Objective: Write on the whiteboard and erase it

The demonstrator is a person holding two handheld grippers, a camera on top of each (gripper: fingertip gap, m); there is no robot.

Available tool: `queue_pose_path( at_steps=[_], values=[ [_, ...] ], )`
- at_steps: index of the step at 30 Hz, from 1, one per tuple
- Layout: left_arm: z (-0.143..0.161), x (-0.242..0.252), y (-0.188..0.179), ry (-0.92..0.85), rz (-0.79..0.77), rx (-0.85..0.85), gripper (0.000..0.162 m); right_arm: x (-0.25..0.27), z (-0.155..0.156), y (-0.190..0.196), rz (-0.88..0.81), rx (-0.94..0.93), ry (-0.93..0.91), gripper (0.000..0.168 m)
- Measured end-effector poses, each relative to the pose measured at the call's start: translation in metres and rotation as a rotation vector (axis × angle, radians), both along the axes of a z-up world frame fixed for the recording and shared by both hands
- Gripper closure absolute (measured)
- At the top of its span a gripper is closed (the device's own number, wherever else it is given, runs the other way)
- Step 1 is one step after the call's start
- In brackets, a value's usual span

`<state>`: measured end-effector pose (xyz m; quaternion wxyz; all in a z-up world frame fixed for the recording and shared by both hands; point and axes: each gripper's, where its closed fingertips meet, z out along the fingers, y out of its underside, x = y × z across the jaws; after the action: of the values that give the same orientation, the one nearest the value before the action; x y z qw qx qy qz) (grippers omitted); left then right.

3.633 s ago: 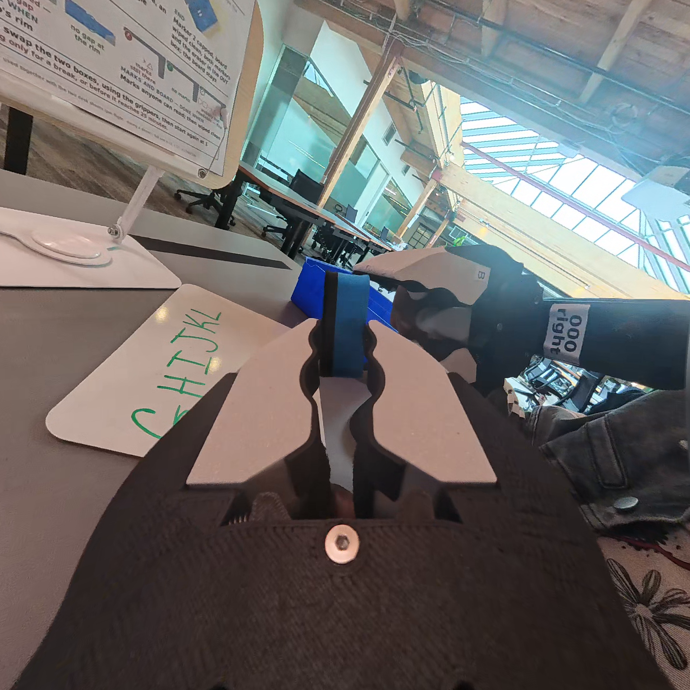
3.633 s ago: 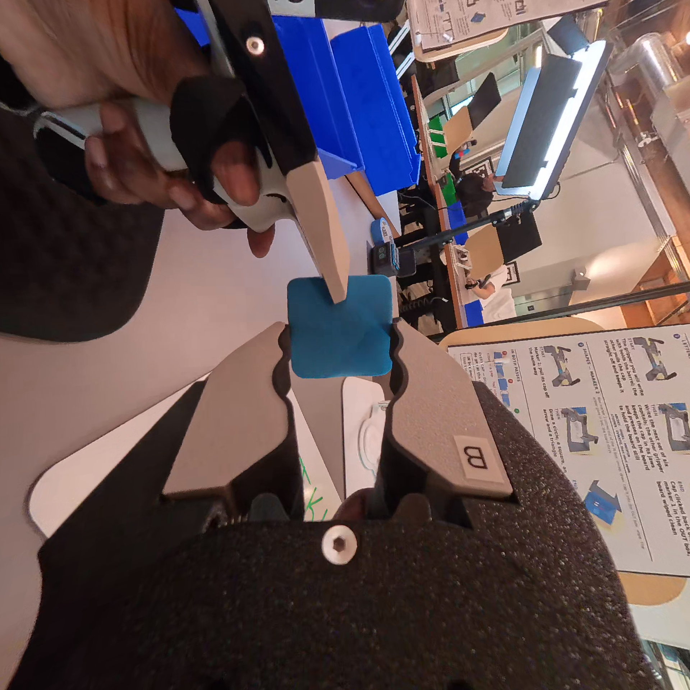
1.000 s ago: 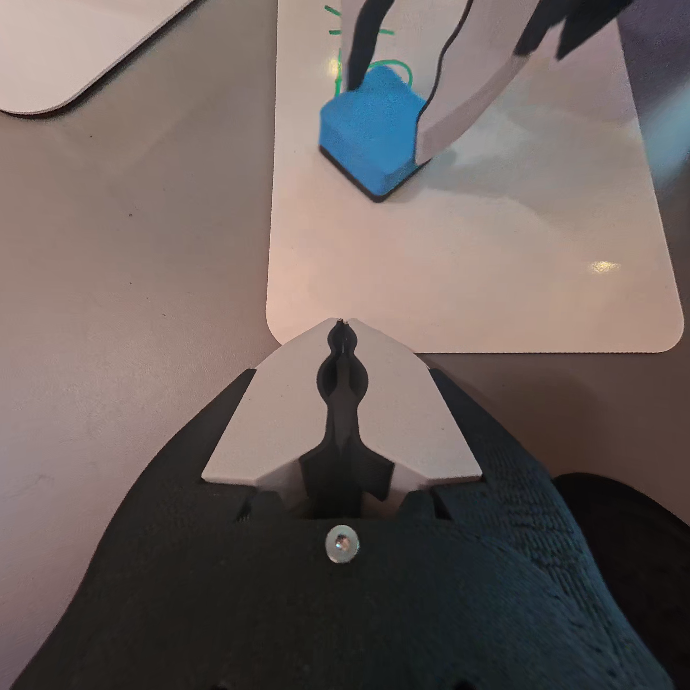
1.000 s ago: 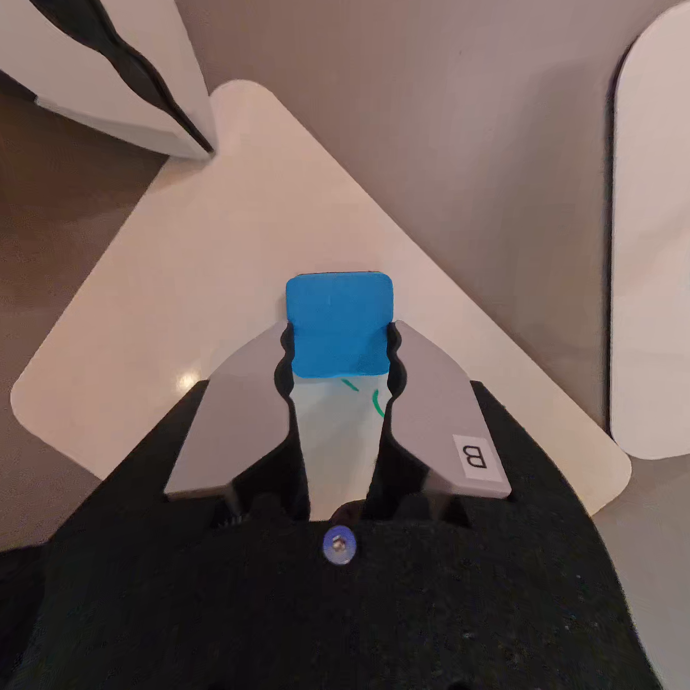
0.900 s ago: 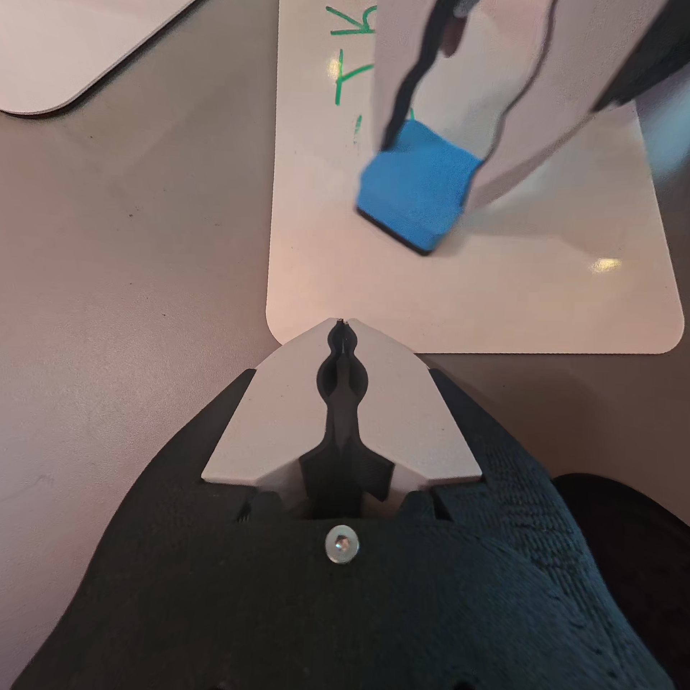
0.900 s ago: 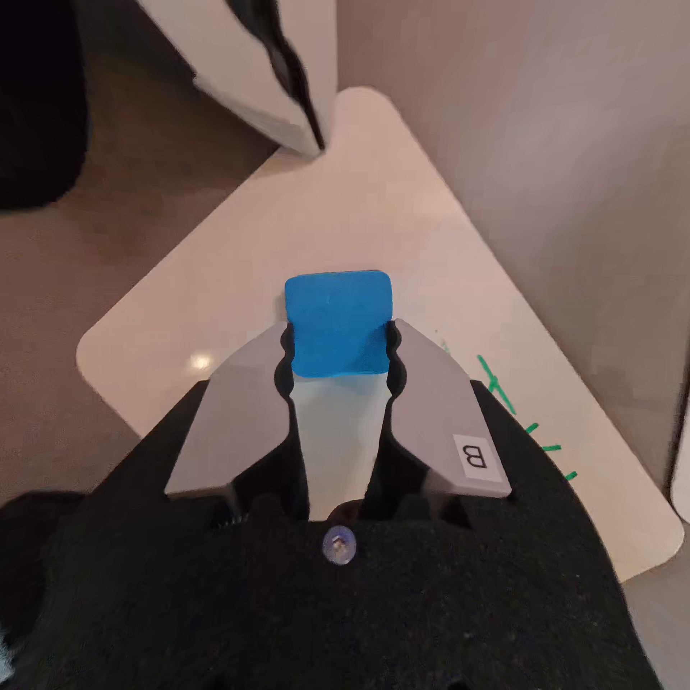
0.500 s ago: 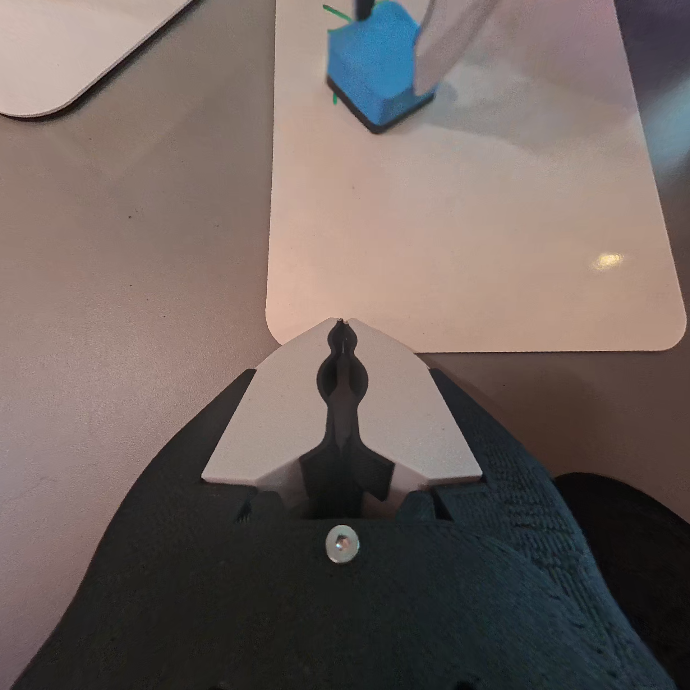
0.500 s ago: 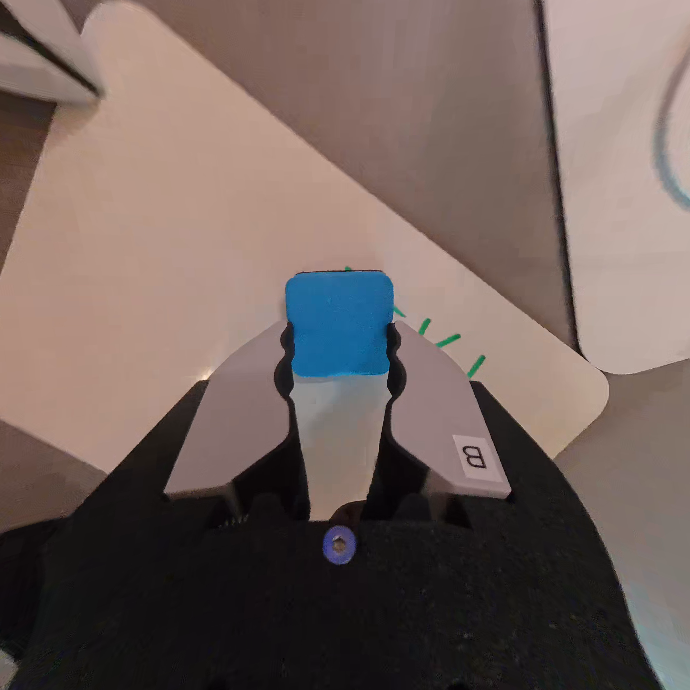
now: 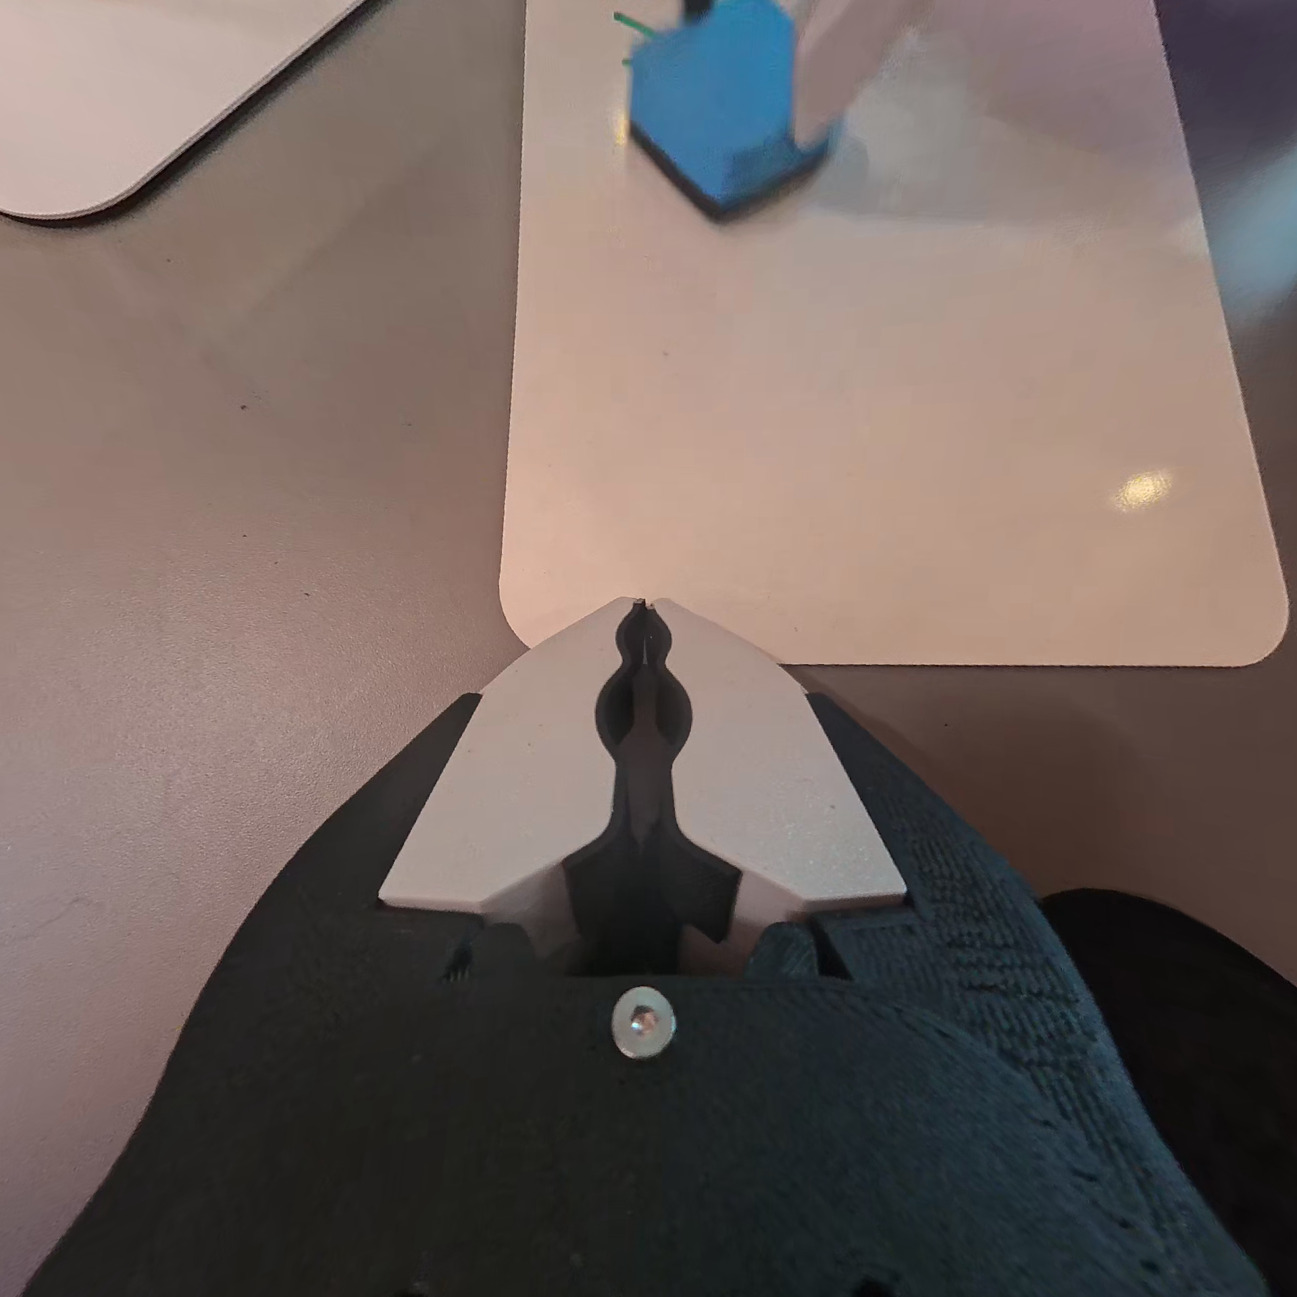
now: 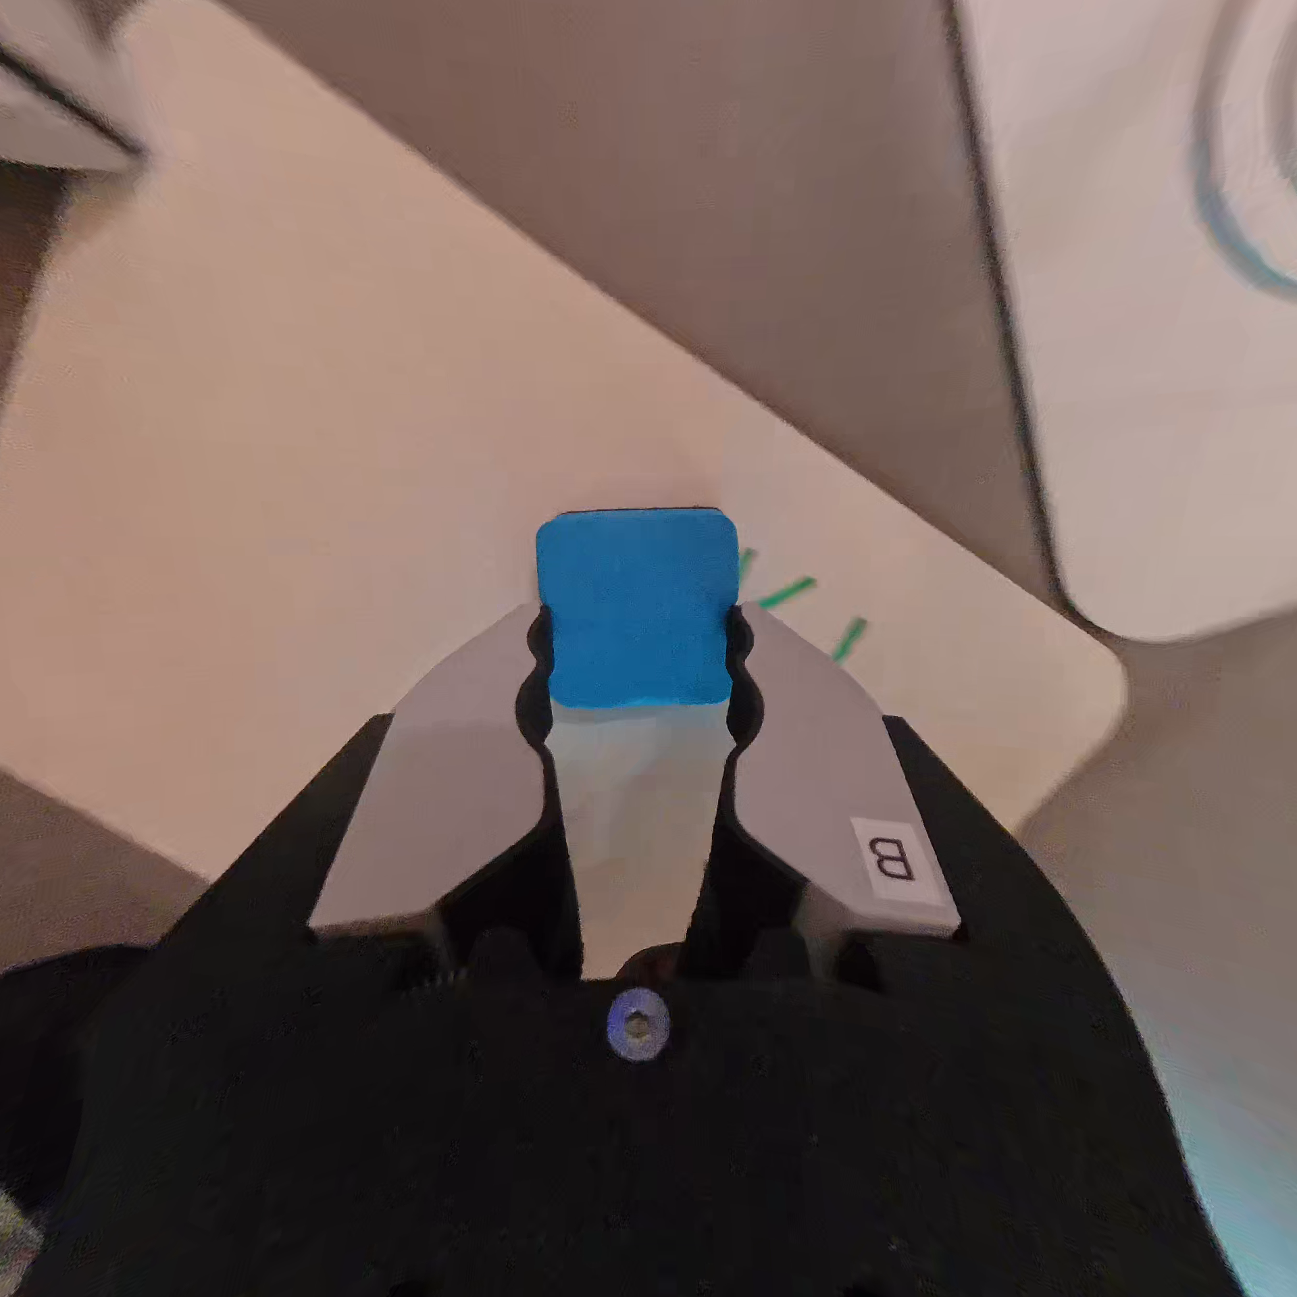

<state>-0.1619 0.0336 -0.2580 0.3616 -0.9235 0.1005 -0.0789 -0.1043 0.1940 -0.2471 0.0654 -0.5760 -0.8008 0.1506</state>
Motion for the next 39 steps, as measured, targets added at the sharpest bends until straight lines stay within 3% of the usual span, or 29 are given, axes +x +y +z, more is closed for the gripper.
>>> queue_pose_path(
  at_steps=[3, 6, 8, 9, 11, 13, 15, 18, 20, 23, 26, 29, 31, 34, 36, 38, 39],
  values=[
    [0.0, 0.0, 0.0, 0.002, 0.001, 0.0, 0.16, -0.022, 0.0, 0.015, -0.103, 0.052, 0.093, 0.12],
    [0.0, 0.0, 0.0, -0.002, 0.004, 0.0, 0.161, -0.006, 0.0, -0.02, 0.083, -0.01, 0.068, 0.12],
    [0.0, 0.0, 0.0, -0.001, 0.003, 0.0, 0.16, 0.011, 0.0, 0.008, 0.012, -0.002, -0.031, 0.12],
    [0.0, 0.0, 0.001, 0.0, 0.003, -0.001, 0.16, 0.009, 0.0, 0.034, -0.08, 0.076, -0.026, 0.12],
    [0.0, 0.0, 0.0, 0.002, 0.003, -0.001, 0.16, -0.005, 0.001, 0.046, -0.177, 0.078, 0.055, 0.12],
    [0.0, 0.001, 0.0, 0.0, 0.003, -0.001, 0.161, -0.007, 0.001, 0.018, -0.067, 0.025, 0.121, 0.119],
    [0.0, 0.0, 0.0, -0.006, 0.005, -0.002, 0.161, 0.012, 0.002, 0.011, 0.003, -0.04, 0.054, 0.12],
    [0.0, 0.0, 0.0, 0.0, 0.004, -0.002, 0.161, 0.015, 0.001, 0.067, -0.201, 0.065, 0.018, 0.12],
    [0.0, 0.0, 0.0, 0.0, 0.004, -0.002, 0.16, -0.003, 0.002, 0.067, -0.256, 0.057, 0.108, 0.119],
    [0.0, 0.0, 0.0, -0.002, 0.005, -0.001, 0.16, 0.001, 0.002, 0.046, -0.145, -0.029, 0.097, 0.12],
    [0.0, 0.0, -0.001, -0.001, 0.005, -0.002, 0.16, -0.003, 0.001, 0.084, -0.324, 0.043, 0.076, 0.12],
    [0.0, 0.0, -0.001, -0.004, 0.005, -0.001, 0.16, -0.013, 0.001, 0.044, -0.162, 0.017, 0.134, 0.119],
    [0.0, 0.0, 0.0, -0.006, 0.008, -0.002, 0.16, 0.007, 0.001, 0.043, -0.128, -0.001, 0.05, 0.119],
    [0.0, 0.0, -0.001, 0.002, 0.008, -0.002, 0.161, 0.028, 0.001, 0.092, -0.379, 0.076, -0.005, 0.12],
    [0.0, 0.001, -0.001, 0.009, 0.007, -0.002, 0.16, 0.021, 0.002, 0.081, -0.359, 0.105, 0.076, 0.119],
    [0.0, 0.001, -0.001, 0.005, 0.008, -0.002, 0.16, 0.025, 0.001, 0.038, -0.191, 0.028, 0.09, 0.119],
    [0.0, 0.001, 0.0, 0.004, 0.009, -0.002, 0.16, 0.034, 0.001, 0.033, -0.159, 0.022, 0.062, 0.119]
  ],
)
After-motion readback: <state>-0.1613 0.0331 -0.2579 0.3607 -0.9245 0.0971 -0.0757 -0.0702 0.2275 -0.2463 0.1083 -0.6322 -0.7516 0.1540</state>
